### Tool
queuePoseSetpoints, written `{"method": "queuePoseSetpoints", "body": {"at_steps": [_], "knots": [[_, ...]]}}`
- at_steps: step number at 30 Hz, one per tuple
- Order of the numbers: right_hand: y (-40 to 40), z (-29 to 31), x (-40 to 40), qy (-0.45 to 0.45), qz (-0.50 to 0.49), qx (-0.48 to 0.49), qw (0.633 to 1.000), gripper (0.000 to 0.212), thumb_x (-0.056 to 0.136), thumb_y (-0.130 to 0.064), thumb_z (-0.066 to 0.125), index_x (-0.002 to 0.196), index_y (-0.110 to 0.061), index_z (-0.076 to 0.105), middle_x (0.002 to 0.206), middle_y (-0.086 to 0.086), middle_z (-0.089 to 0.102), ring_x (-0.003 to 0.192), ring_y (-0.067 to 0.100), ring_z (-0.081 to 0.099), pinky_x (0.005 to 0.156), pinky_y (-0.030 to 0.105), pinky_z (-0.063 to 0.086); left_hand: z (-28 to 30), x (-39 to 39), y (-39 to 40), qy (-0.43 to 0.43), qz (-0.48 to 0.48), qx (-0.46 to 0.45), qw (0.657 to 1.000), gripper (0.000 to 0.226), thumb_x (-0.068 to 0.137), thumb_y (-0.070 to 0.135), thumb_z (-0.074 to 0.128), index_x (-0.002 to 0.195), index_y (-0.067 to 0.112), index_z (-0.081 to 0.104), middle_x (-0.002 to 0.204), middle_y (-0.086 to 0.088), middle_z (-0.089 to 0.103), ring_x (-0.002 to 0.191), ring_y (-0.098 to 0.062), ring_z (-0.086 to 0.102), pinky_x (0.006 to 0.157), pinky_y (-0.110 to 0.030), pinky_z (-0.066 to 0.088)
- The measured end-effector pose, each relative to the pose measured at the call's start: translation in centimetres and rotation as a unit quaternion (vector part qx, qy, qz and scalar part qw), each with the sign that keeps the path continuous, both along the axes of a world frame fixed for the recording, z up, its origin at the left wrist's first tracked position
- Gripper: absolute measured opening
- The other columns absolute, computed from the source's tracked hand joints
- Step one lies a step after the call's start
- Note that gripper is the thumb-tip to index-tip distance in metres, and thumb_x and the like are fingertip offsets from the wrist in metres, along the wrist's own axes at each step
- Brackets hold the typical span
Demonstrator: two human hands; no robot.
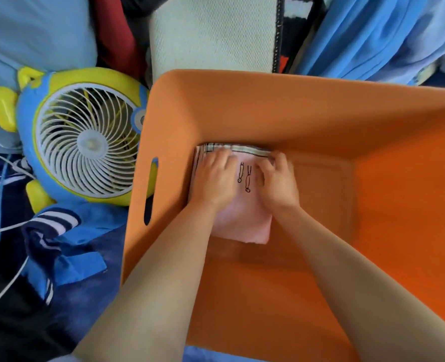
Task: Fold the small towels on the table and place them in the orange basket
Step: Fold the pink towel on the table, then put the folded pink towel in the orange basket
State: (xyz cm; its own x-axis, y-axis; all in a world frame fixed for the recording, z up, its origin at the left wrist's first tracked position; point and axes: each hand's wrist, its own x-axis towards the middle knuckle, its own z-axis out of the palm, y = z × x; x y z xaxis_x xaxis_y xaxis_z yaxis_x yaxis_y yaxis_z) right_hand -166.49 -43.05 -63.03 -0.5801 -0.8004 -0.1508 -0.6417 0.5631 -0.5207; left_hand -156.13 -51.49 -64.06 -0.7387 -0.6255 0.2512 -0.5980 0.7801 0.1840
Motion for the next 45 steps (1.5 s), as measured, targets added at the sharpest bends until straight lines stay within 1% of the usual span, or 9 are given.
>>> {"method": "queuePoseSetpoints", "body": {"at_steps": [2,4,7,10,13,19,25,34,45], "knots": [[0.0,-0.4,0.0,-0.054,0.012,0.020,0.998,0.036,0.095,-0.017,0.042,0.129,-0.009,0.049,0.139,0.012,0.038,0.126,0.030,0.035,0.096,0.022,0.029,0.0,0.5,0.3,-0.106,-0.018,0.068,0.992,0.040,0.086,0.020,0.041,0.115,0.005,0.063,0.123,-0.016,0.061,0.118,-0.029,0.056,0.102,-0.036,0.041],[-0.3,-0.6,-0.3,-0.088,0.052,0.061,0.993,0.044,0.096,-0.019,0.039,0.139,-0.012,0.037,0.150,0.009,0.024,0.137,0.025,0.025,0.102,0.015,0.020,0.0,1.0,0.1,-0.198,0.014,0.152,0.968,0.052,0.098,0.027,0.034,0.145,0.007,0.026,0.155,-0.012,0.021,0.144,-0.024,0.019,0.118,-0.036,0.013],[-0.5,0.5,-0.6,-0.081,0.117,0.144,0.979,0.048,0.097,-0.018,0.034,0.144,-0.012,0.025,0.156,0.010,0.001,0.144,0.026,0.006,0.115,0.029,0.014,1.1,0.8,-0.3,-0.270,0.041,0.185,0.944,0.057,0.101,0.031,0.027,0.150,0.012,0.005,0.158,-0.005,-0.002,0.146,-0.020,0.000,0.118,-0.033,-0.001],[-0.2,2.4,-0.4,-0.061,0.140,0.204,0.967,0.051,0.098,-0.017,0.029,0.147,-0.013,0.015,0.157,0.008,-0.007,0.145,0.025,-0.005,0.117,0.037,0.013,3.0,0.1,0.2,-0.284,0.047,0.198,0.937,0.057,0.100,0.026,0.032,0.149,0.010,0.006,0.158,-0.009,0.002,0.146,-0.023,0.003,0.120,-0.036,0.001],[1.0,5.2,-0.2,-0.023,0.170,0.233,0.957,0.052,0.097,-0.013,0.031,0.147,-0.015,0.015,0.157,0.003,-0.008,0.145,0.020,-0.008,0.117,0.042,0.012,5.4,-0.1,1.0,-0.289,0.042,0.162,0.942,0.058,0.094,0.017,0.043,0.146,0.011,0.017,0.151,-0.012,0.024,0.142,-0.026,0.019,0.115,-0.037,0.018],[3.2,13.5,0.2,0.044,0.194,0.184,0.963,0.056,0.095,-0.011,0.038,0.146,-0.013,0.016,0.156,0.007,0.011,0.145,0.021,0.004,0.117,0.034,0.009,14.8,0.2,2.9,-0.343,0.035,0.100,0.933,0.032,0.094,0.015,0.045,0.125,0.008,0.051,0.130,-0.011,0.046,0.125,-0.028,0.042,0.097,-0.038,0.039],[7.7,25.0,0.6,0.105,0.171,0.082,0.976,0.050,0.091,-0.006,0.039,0.141,-0.011,0.031,0.147,0.008,0.032,0.138,0.023,0.025,0.113,0.032,0.019,25.8,1.3,7.1,-0.298,0.049,0.062,0.951,0.033,0.092,0.012,0.045,0.124,0.007,0.053,0.129,-0.011,0.046,0.125,-0.028,0.041,0.096,-0.039,0.040],[20.3,38.9,4.4,0.195,0.160,-0.008,0.968,0.046,0.088,-0.002,0.039,0.134,-0.007,0.041,0.137,0.010,0.045,0.128,0.026,0.037,0.104,0.032,0.027,39.0,6.1,20.0,-0.215,0.084,0.007,0.973,0.032,0.094,0.017,0.044,0.122,0.005,0.055,0.127,-0.014,0.049,0.122,-0.031,0.044,0.096,-0.039,0.038],[42.0,48.5,11.7,0.279,-0.011,0.001,0.960,0.044,0.091,-0.011,0.040,0.135,-0.011,0.041,0.141,0.007,0.043,0.132,0.024,0.035,0.109,0.037,0.030,48.3,9.5,37.2,-0.159,-0.075,-0.057,0.983,0.032,0.094,0.016,0.041,0.123,0.009,0.053,0.129,-0.012,0.048,0.124,-0.030,0.043,0.100,-0.039,0.035]]}}
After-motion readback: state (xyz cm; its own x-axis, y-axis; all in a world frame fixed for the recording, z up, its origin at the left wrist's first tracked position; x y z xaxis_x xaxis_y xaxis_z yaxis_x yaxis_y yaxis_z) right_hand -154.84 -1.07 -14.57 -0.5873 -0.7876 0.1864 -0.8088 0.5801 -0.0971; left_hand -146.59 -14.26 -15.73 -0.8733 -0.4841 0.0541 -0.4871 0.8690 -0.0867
